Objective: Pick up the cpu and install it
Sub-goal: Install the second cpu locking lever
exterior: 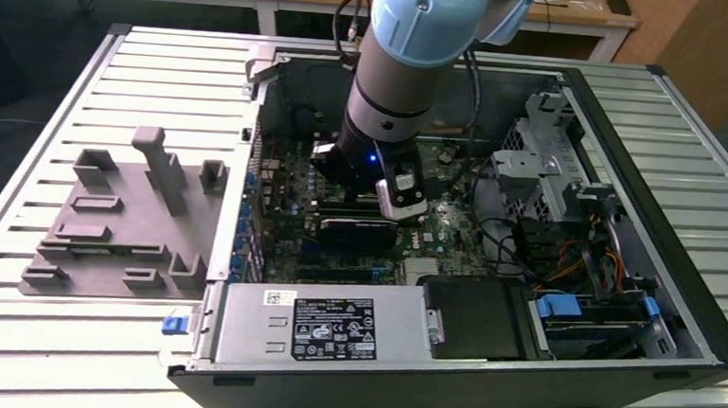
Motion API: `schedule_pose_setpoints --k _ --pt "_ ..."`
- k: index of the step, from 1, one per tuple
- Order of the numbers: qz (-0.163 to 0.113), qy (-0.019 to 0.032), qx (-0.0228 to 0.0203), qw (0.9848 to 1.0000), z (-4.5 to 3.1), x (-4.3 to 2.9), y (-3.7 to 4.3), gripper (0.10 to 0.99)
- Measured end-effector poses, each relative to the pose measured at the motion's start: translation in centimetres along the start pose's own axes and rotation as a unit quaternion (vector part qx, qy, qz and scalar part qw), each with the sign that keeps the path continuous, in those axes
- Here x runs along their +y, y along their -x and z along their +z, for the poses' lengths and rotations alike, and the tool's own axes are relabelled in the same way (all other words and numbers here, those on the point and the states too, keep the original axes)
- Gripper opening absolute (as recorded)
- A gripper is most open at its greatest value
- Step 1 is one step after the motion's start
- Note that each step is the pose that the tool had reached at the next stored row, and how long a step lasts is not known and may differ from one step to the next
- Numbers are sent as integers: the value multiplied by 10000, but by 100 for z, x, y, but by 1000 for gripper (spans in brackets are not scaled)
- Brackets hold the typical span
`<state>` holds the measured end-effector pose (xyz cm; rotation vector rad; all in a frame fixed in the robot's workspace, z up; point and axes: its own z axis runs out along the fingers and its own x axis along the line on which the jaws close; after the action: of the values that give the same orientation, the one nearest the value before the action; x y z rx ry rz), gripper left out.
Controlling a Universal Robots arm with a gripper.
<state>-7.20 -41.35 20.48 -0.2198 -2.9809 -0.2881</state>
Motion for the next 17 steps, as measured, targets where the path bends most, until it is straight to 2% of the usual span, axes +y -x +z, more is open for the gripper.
schedule_pose_setpoints --k 4,17 --pt "-7 42 6 10000 18 -3 -1 106" --pt "-14 110 17 9999 66 -9 -43 106"
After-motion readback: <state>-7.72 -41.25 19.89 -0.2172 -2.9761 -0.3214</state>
